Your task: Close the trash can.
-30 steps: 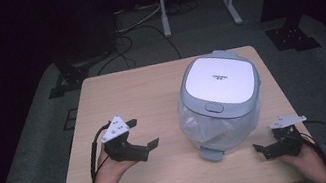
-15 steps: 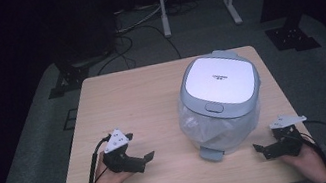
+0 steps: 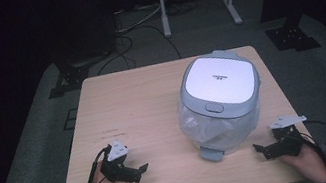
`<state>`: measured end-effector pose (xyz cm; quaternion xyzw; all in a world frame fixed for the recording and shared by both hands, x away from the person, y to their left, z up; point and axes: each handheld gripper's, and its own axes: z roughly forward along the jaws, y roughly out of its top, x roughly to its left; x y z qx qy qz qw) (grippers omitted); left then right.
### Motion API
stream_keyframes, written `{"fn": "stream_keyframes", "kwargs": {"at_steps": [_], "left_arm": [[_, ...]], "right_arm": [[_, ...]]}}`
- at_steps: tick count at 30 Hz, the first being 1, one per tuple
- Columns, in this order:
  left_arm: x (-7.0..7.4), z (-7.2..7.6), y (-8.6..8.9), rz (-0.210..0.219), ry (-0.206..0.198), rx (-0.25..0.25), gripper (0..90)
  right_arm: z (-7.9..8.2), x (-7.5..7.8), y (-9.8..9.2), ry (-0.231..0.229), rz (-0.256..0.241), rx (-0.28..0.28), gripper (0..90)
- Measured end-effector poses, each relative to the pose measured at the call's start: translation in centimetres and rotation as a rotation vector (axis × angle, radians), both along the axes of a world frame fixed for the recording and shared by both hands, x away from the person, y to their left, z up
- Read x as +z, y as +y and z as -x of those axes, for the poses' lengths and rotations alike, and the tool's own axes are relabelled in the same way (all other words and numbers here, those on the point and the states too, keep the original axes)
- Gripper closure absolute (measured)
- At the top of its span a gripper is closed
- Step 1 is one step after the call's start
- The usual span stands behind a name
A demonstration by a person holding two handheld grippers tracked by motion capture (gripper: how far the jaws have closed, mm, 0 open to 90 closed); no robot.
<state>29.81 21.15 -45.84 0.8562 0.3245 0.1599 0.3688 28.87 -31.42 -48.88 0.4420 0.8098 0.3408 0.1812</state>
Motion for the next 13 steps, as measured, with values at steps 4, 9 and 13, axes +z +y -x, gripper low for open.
{"fn": "stream_keyframes", "kwargs": {"at_steps": [4, 9, 13], "left_arm": [[-0.9, 0.3, 0.6, -0.032, 0.024, 0.008, 0.0], [-1.3, 0.5, 1.0, -0.029, 0.037, 0.008, 0.0], [-1.7, 0.5, 0.8, -0.051, 0.046, -0.006, 0.0]], "right_arm": [[0.0, 0.0, 0.0, 0.000, -0.002, -0.001, 0.0], [0.0, 0.0, 0.0, 0.001, -0.002, -0.001, 0.0], [0.0, 0.0, 0.0, 0.001, -0.002, -0.001, 0.0]]}}
